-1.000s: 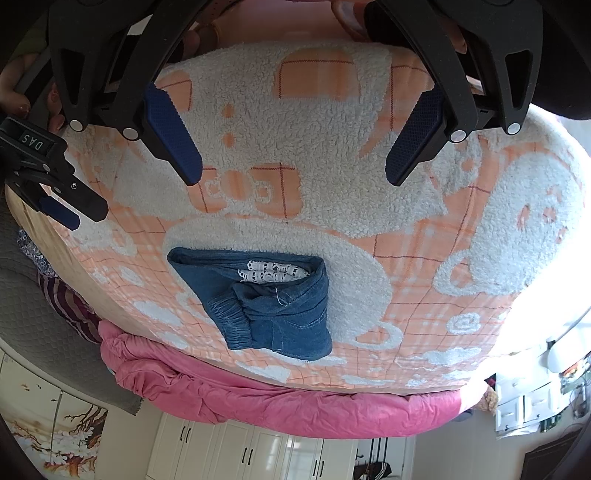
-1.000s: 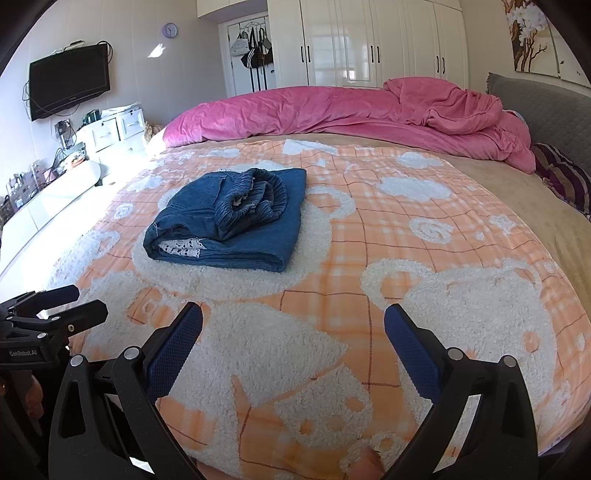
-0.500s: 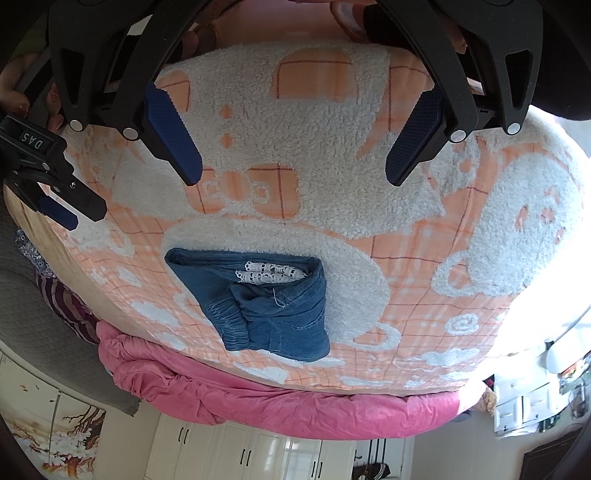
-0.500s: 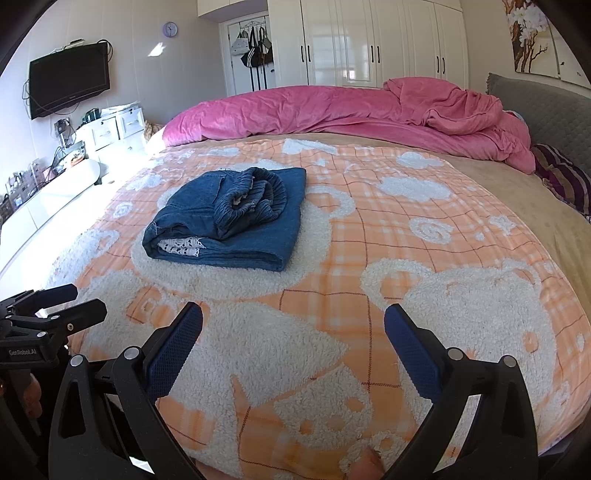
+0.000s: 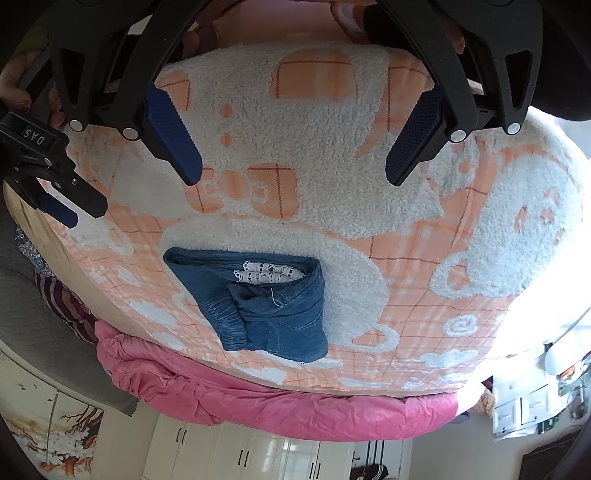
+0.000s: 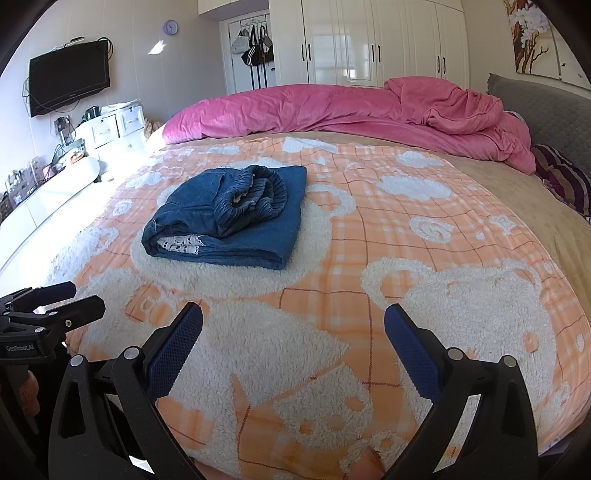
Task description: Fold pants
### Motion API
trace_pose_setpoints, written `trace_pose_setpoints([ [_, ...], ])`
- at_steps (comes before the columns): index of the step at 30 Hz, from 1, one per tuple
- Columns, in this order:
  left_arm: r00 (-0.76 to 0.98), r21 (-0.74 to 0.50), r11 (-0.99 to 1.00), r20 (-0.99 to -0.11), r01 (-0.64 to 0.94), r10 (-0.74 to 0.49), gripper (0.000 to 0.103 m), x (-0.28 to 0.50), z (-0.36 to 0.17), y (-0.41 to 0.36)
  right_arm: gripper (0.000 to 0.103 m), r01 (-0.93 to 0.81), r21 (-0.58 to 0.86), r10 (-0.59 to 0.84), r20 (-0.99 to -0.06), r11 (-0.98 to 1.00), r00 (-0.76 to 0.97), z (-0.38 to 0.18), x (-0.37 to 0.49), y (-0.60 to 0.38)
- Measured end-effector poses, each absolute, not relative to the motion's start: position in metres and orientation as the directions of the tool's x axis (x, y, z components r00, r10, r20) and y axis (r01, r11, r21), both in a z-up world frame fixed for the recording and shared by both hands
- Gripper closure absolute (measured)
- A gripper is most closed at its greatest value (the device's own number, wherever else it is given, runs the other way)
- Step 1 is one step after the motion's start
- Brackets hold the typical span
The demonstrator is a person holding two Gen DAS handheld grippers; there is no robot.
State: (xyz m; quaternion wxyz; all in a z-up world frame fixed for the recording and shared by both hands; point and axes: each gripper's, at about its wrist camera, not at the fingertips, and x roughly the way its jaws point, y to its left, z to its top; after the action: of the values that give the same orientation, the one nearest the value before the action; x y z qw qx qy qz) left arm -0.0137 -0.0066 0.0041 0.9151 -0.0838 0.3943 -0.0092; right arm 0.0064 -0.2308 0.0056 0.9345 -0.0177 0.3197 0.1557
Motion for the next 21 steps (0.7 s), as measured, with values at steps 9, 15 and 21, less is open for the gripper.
trace_pose_setpoints([
  [9,0.648,-0.129,0.989,-0.760,-0.077,-0.049,0.009,-0.007,-0.005,-0.005,0.005,-0.298,0.110,0.301,-0.610,0.948,0.733,0.003,0.010,-0.236],
  [15,0.649,-0.232,0.968,-0.752,-0.100,-0.113,0.009,0.000,0.001,0.013,0.005,-0.253,0.190,0.315,-0.628,0.949,0.711,0.007,0.023,-0.255],
  [21,0.588,-0.239,0.946,-0.806,-0.217,-0.069,0.009,0.056,0.023,0.092,0.005,-0.084,0.192,0.196,-0.702,0.978,0.684,0.026,0.078,-0.325],
])
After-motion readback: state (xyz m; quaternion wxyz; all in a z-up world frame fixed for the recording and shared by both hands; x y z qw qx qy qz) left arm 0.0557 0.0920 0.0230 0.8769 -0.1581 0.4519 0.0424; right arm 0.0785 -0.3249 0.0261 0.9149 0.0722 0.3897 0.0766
